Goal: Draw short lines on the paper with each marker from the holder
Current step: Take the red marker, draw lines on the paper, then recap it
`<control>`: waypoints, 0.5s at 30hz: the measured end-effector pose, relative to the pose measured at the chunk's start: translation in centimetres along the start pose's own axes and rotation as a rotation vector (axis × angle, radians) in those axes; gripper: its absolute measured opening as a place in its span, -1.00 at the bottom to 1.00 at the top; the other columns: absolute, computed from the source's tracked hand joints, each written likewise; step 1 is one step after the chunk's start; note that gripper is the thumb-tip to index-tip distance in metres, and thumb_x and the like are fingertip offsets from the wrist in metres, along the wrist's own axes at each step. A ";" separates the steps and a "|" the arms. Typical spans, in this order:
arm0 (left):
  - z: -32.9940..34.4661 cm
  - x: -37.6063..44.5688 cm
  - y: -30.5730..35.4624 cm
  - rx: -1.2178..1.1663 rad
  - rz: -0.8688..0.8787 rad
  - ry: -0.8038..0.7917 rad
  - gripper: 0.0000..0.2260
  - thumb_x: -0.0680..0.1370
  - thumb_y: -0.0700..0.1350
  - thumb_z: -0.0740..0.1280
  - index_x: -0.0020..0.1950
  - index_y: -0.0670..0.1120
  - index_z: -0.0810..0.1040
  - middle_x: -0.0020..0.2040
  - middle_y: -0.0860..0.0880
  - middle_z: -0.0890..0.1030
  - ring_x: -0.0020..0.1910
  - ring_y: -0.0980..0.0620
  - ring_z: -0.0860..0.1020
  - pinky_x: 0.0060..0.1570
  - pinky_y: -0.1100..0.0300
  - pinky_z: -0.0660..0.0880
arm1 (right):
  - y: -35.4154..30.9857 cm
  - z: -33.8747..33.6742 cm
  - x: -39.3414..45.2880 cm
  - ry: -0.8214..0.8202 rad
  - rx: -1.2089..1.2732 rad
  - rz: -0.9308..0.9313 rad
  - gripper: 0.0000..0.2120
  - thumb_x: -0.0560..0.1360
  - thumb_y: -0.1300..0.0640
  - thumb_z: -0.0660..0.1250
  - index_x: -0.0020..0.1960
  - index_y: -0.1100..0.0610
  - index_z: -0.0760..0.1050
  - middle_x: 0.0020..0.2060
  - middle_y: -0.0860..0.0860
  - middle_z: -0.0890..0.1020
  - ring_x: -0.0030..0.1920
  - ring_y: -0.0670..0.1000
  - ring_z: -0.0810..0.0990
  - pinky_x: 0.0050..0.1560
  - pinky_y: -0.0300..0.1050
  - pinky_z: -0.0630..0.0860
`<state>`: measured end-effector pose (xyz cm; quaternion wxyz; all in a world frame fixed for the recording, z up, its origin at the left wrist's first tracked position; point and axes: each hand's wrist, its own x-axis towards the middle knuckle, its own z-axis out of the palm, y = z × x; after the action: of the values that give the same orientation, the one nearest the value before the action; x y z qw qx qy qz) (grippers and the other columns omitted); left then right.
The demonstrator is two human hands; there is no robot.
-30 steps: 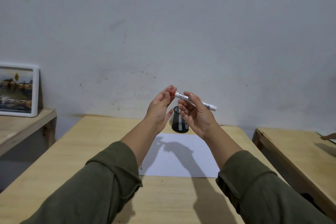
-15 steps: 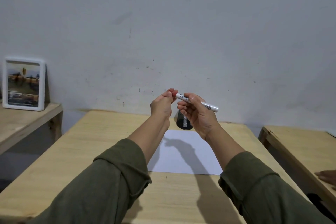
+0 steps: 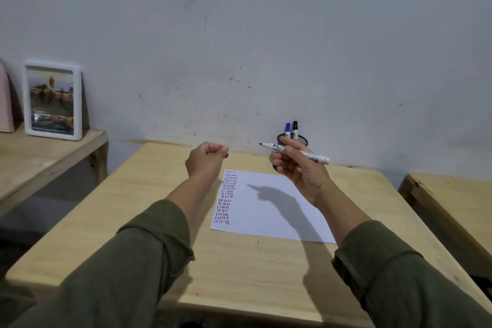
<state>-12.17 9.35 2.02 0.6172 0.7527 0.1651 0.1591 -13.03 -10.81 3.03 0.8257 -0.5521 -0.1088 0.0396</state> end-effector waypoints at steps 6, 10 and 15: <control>-1.0 -0.1 -4.9 0.215 -0.080 0.064 -0.89 0.44 -0.04 0.40 -0.28 0.05 0.56 -0.21 0.10 0.66 -0.40 0.25 0.54 -0.09 0.23 0.52 | 2.4 0.7 0.0 0.044 -0.066 0.072 -0.92 0.54 0.19 0.27 -0.09 0.11 0.53 -0.30 0.05 0.58 -0.32 -0.05 0.58 -0.26 -0.25 0.48; -1.1 -0.1 -6.5 0.338 -0.031 0.034 -0.94 0.46 -0.05 0.39 -0.11 0.02 0.63 -0.21 0.07 0.62 -0.31 0.16 0.53 0.10 0.15 0.48 | 3.8 0.8 0.4 0.079 -0.102 0.107 -0.83 0.54 0.05 0.27 -0.16 0.11 0.51 -0.41 -0.01 0.55 -0.41 -0.09 0.51 -0.38 -0.30 0.44; -0.8 0.1 -8.0 0.373 -0.017 0.015 -0.89 0.43 -0.01 0.40 -0.09 0.02 0.64 -0.05 0.02 0.71 0.06 -0.02 0.60 0.18 0.04 0.46 | 4.6 0.7 1.0 0.124 -0.117 0.131 -0.94 0.53 0.22 0.29 -0.05 0.12 0.54 -0.44 0.01 0.52 -0.45 -0.09 0.47 -0.39 -0.29 0.42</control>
<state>-12.87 11.56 -5.63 0.4668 0.8516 0.2026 0.1259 -11.99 -8.20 -0.83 0.7929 -0.6066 -0.0234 0.0528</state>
